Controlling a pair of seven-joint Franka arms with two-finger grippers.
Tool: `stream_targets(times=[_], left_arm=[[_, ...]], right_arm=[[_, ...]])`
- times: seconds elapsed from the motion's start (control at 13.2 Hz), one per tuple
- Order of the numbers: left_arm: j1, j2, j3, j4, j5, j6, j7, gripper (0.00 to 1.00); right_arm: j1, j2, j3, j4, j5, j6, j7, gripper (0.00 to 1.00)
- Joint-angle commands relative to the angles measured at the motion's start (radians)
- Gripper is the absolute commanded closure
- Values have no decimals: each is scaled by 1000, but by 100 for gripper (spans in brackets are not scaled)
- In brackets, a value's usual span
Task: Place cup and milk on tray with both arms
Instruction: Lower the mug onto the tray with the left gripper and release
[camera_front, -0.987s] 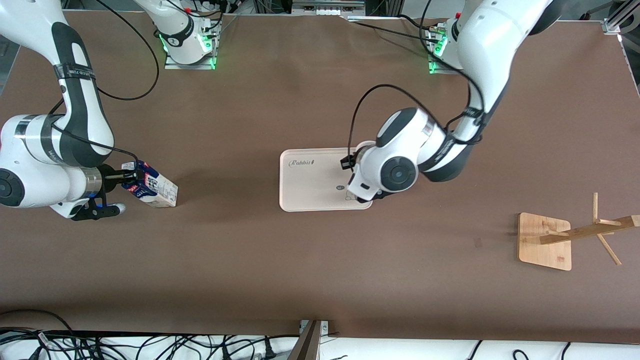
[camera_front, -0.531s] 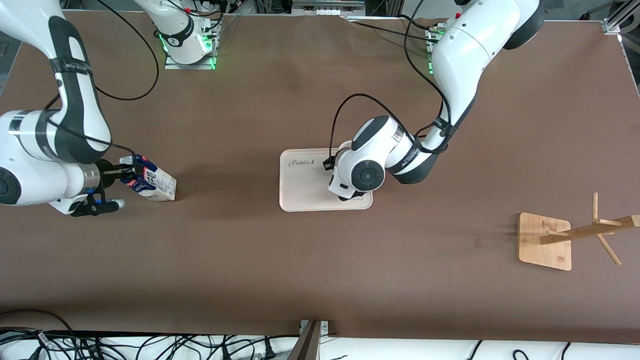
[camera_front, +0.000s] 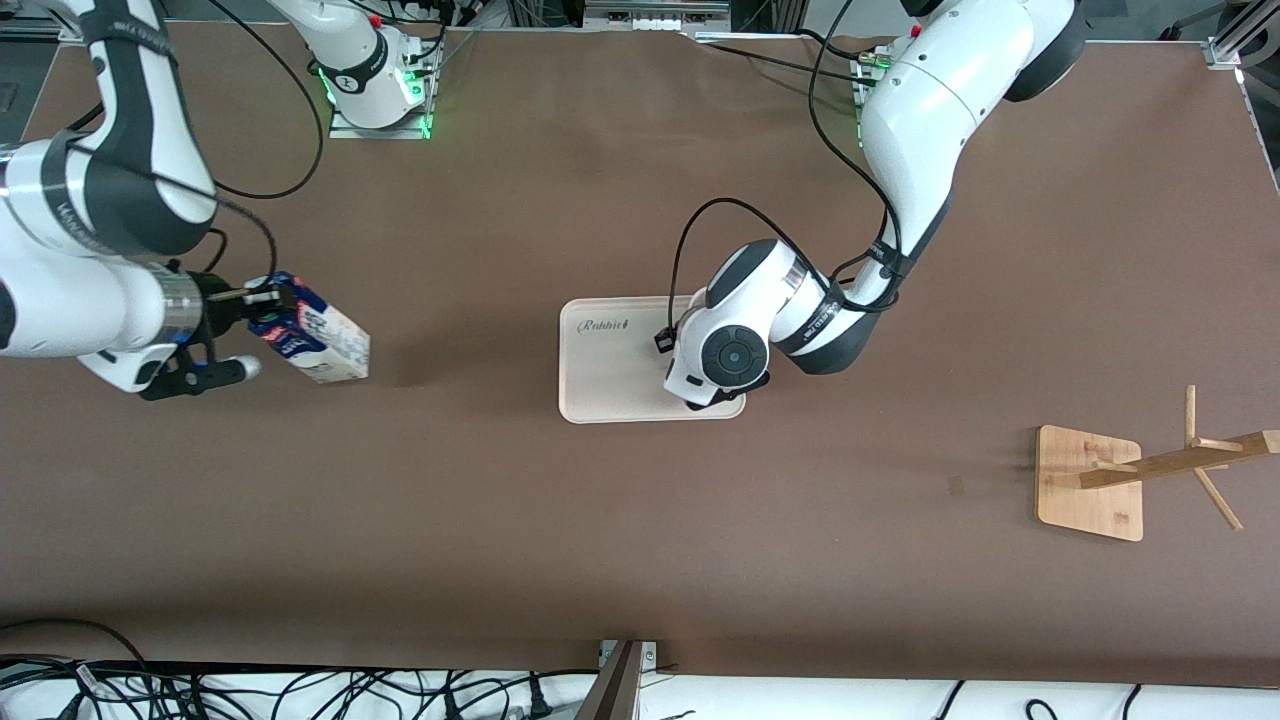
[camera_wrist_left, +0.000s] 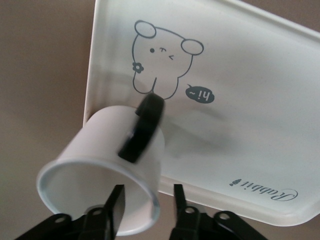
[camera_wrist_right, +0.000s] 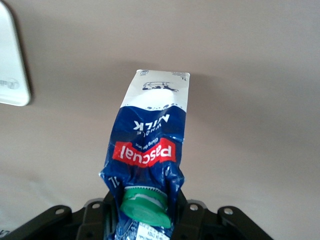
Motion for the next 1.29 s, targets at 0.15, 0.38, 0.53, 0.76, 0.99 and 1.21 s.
stream_targets(times=[0.15,0.38,0.53,0.76,0.99,1.21], left_arm=[[17,-34,4,37,21,-47,32,0],[72,-137,8,51,32,-153,138,0],[131,-212,7,49,55,-182,256,0],[205,-312,8,43,119,-225,487,0],[299,-408,10,43,202,-249,685,0],[421,-459,8,42,202,-246,903,0]], right_arm=[[44,-10,75,-7,21,70,175,58],[159,-4,75,19,19,82,313,58],[222,4,75,28,22,145,425,58],[298,36,75,26,24,229,583,58],[355,85,77,26,22,272,591,58],[401,110,84,28,27,266,545,58]])
